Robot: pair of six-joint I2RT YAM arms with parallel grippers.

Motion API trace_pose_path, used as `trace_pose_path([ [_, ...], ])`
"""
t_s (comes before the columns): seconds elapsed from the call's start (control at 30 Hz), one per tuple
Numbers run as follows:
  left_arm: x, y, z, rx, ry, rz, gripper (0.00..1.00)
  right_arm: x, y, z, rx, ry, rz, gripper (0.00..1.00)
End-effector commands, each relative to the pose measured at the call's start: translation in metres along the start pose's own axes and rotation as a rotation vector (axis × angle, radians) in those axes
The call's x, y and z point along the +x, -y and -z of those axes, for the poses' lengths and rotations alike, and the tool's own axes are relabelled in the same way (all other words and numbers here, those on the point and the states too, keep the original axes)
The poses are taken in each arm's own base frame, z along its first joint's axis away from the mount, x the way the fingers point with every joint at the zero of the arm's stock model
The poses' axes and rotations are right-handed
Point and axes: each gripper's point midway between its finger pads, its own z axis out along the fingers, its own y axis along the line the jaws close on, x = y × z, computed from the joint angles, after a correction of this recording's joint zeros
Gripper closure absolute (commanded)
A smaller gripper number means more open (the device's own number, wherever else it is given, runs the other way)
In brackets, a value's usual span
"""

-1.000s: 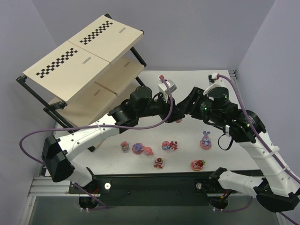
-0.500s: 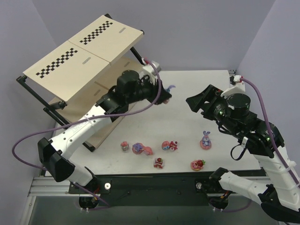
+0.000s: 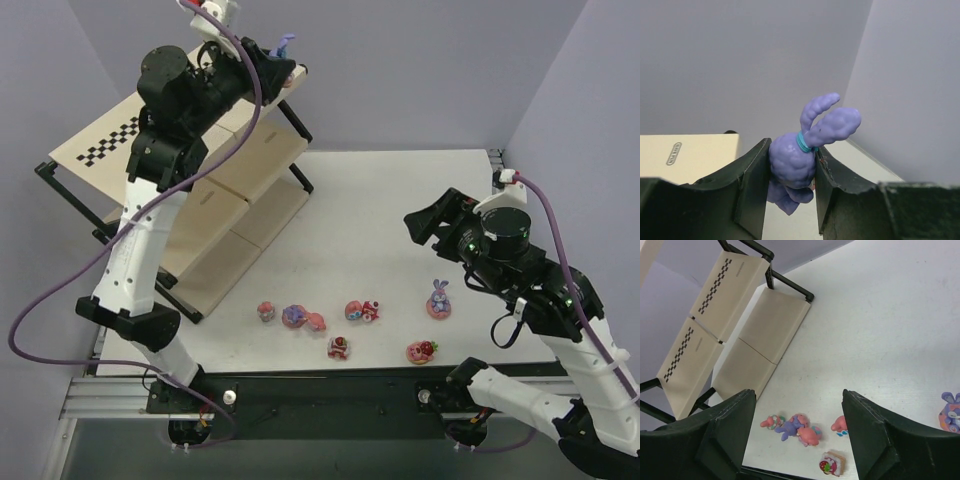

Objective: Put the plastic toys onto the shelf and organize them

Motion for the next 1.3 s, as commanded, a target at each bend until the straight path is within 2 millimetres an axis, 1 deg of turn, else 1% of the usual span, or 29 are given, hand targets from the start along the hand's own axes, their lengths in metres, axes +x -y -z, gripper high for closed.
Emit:
trace_pose_path([
  [0.0, 0.021, -0.031, -0.012, 0.042, -0.077, -0.005, 1.00, -0.003, 0.009, -0.012, 0.051, 0.029, 0.042, 0.29],
  [0.03, 0.025, -0.042, -0.015, 0.031, -0.084, -0.007, 1.00, -0.002, 0.010, -0.014, 0.057, 0.025, 0.046, 0.29],
  [0.07, 0.019, -0.045, -0.015, 0.032, -0.071, -0.017, 1.00, -0.001, 0.010, -0.016, 0.060, 0.021, 0.051, 0.29],
  [0.1, 0.020, -0.050, -0.017, 0.030, -0.075, -0.018, 1.00, 0.001, 0.012, -0.019, 0.070, 0.016, 0.055, 0.29],
  [0.13, 0.026, -0.063, -0.019, 0.011, -0.087, -0.015, 1.00, 0.003, 0.013, -0.020, 0.073, 0.010, 0.058, 0.29],
  [0.2, 0.023, -0.073, -0.020, 0.003, -0.079, -0.016, 1.00, 0.008, 0.014, -0.026, 0.083, -0.008, 0.064, 0.29],
  [0.23, 0.026, -0.078, -0.023, 0.004, -0.081, -0.013, 1.00, 0.010, 0.015, -0.028, 0.088, -0.014, 0.067, 0.29],
  [0.27, 0.025, -0.090, -0.021, -0.017, -0.080, -0.005, 1.00, 0.012, 0.016, -0.030, 0.095, -0.020, 0.068, 0.29],
  [0.3, 0.020, -0.092, -0.021, -0.018, -0.069, -0.007, 1.00, 0.013, 0.017, -0.032, 0.100, -0.023, 0.067, 0.29],
  [0.5, 0.029, -0.123, -0.021, -0.077, -0.078, -0.012, 1.00, 0.025, 0.028, -0.041, 0.137, -0.043, 0.062, 0.29],
  [0.57, 0.029, -0.125, -0.023, -0.075, -0.074, -0.014, 1.00, 0.026, 0.029, -0.041, 0.139, -0.045, 0.061, 0.29],
  [0.7, 0.043, -0.132, -0.031, -0.072, -0.081, 0.012, 1.00, 0.030, 0.034, -0.043, 0.153, -0.048, 0.051, 0.29],
  [0.73, 0.041, -0.133, -0.033, -0.070, -0.068, 0.015, 1.00, 0.032, 0.034, -0.044, 0.153, -0.051, 0.049, 0.29],
  [0.8, 0.048, -0.138, -0.038, -0.088, -0.063, 0.061, 1.00, 0.032, 0.035, -0.044, 0.156, -0.049, 0.048, 0.29],
  [0.83, 0.046, -0.140, -0.040, -0.090, -0.045, 0.068, 1.00, 0.033, 0.036, -0.044, 0.157, -0.052, 0.046, 0.29],
  [0.9, 0.053, -0.144, -0.044, -0.097, -0.044, 0.103, 1.00, 0.033, 0.037, -0.044, 0.160, -0.049, 0.044, 0.30],
  [0.97, 0.052, -0.145, -0.046, -0.100, -0.025, 0.122, 1.00, 0.033, 0.037, -0.044, 0.162, -0.049, 0.038, 0.30],
  [1.0, 0.058, -0.147, -0.047, -0.105, -0.032, 0.135, 1.00, 0.034, 0.038, -0.044, 0.163, -0.049, 0.036, 0.30],
  [1.07, 0.060, -0.148, -0.049, -0.110, -0.025, 0.160, 1.00, 0.034, 0.039, -0.044, 0.167, -0.046, 0.033, 0.30],
  [1.1, 0.066, -0.152, -0.049, -0.121, -0.034, 0.174, 1.00, 0.035, 0.041, -0.044, 0.172, -0.047, 0.030, 0.30],
  [1.17, 0.068, -0.155, -0.049, -0.144, -0.022, 0.192, 0.96, 0.036, 0.041, -0.043, 0.171, -0.048, 0.026, 0.30],
  [1.2, 0.065, -0.154, -0.047, -0.145, -0.012, 0.195, 0.94, 0.036, 0.042, -0.044, 0.174, -0.048, 0.024, 0.30],
  [1.23, 0.076, -0.157, -0.048, -0.150, -0.019, 0.205, 0.89, 0.036, 0.042, -0.043, 0.174, -0.046, 0.023, 0.30],
  [1.27, 0.076, -0.158, -0.047, -0.154, -0.011, 0.212, 0.86, 0.037, 0.043, -0.043, 0.174, -0.046, 0.022, 0.30],
])
